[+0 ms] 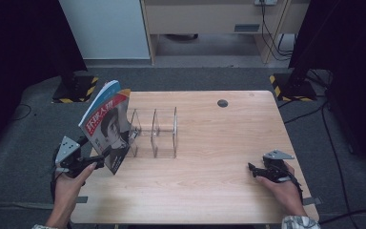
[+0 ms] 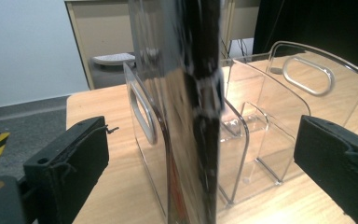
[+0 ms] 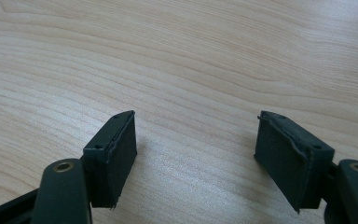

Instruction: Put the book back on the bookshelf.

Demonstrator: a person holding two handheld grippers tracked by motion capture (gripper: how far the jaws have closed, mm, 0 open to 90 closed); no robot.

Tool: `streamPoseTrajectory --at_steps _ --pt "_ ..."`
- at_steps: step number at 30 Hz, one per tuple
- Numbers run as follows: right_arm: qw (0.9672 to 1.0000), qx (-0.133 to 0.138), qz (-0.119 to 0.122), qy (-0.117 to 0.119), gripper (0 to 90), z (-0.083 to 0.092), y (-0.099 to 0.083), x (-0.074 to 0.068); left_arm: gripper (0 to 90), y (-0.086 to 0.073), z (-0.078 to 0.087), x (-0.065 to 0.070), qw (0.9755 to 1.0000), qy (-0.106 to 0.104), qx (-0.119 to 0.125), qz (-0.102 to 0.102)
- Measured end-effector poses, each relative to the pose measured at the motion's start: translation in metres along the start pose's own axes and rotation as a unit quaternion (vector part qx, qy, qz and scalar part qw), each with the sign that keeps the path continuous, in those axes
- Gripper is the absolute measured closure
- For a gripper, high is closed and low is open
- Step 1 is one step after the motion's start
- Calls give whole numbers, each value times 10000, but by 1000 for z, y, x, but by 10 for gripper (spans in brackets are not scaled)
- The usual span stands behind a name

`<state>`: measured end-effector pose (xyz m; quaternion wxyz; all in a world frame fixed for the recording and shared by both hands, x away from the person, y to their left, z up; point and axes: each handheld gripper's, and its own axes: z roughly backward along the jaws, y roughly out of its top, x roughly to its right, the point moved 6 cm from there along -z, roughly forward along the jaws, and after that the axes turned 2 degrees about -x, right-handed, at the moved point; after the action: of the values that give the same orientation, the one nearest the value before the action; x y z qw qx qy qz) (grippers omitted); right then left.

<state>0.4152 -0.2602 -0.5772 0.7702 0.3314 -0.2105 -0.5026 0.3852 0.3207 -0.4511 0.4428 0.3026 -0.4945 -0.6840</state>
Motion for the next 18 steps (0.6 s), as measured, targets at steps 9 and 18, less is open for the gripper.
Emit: streamPoseTrajectory --at_steps 9,18 --pt "10000 -3 -7 -2 292 0 0 0 37 -16 9 4 9999 -41 -112 -13" --pt "10000 -1 -23 0 288 0 0 0 54 -26 17 12 9999 -63 -119 -19"
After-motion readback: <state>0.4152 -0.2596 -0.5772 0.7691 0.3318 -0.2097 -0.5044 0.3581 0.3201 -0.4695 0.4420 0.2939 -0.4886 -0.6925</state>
